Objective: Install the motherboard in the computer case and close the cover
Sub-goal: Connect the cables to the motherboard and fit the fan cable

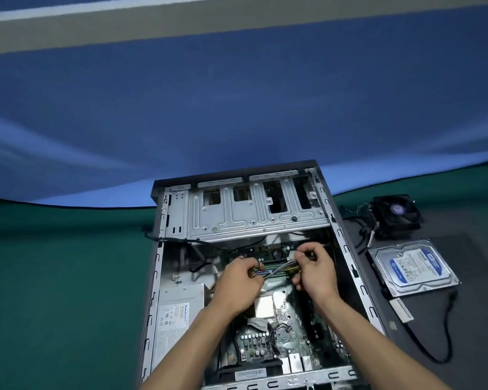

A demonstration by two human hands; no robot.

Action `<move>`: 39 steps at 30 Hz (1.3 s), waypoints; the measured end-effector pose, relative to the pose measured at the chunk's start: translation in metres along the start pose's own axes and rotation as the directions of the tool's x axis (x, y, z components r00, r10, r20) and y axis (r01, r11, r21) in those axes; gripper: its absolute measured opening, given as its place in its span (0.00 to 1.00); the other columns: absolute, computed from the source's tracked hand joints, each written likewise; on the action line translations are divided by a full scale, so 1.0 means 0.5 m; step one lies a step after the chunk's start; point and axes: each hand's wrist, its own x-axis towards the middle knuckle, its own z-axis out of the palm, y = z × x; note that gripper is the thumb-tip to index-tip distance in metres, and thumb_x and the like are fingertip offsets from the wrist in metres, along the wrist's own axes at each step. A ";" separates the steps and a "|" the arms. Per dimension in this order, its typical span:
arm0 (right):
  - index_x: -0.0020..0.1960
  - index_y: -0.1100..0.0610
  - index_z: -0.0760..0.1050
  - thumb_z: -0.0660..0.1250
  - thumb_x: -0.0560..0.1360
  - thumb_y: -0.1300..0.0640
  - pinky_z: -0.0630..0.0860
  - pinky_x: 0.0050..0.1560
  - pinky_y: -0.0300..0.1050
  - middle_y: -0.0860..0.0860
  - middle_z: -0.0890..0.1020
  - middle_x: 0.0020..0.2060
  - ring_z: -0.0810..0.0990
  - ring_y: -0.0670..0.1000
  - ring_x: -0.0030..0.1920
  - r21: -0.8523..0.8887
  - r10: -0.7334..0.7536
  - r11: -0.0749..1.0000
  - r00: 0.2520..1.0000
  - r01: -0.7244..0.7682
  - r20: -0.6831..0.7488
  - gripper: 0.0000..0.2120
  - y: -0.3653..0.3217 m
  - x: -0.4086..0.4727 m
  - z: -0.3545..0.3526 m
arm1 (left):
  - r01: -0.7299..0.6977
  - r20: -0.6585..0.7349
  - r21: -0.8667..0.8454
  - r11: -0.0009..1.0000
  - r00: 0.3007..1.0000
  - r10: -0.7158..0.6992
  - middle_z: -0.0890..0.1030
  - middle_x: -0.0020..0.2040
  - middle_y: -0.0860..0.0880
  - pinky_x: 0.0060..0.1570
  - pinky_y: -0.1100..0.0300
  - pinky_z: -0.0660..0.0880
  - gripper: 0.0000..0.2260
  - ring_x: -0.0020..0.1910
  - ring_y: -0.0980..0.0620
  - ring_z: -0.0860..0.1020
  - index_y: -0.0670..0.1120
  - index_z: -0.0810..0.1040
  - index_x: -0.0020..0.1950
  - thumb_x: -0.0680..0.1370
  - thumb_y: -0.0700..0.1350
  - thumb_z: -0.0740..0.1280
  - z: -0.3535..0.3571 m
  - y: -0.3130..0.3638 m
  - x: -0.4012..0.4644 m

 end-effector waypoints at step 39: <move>0.42 0.52 0.81 0.71 0.74 0.59 0.76 0.44 0.52 0.53 0.83 0.37 0.79 0.55 0.39 -0.340 -0.095 0.938 0.994 0.074 -0.046 0.04 0.016 0.102 0.073 | 0.316 -0.417 -0.135 0.939 0.842 -0.344 0.79 0.41 0.46 0.37 0.55 0.73 0.12 0.40 0.44 0.77 0.44 0.78 0.43 0.79 0.51 0.63 0.044 -0.025 0.061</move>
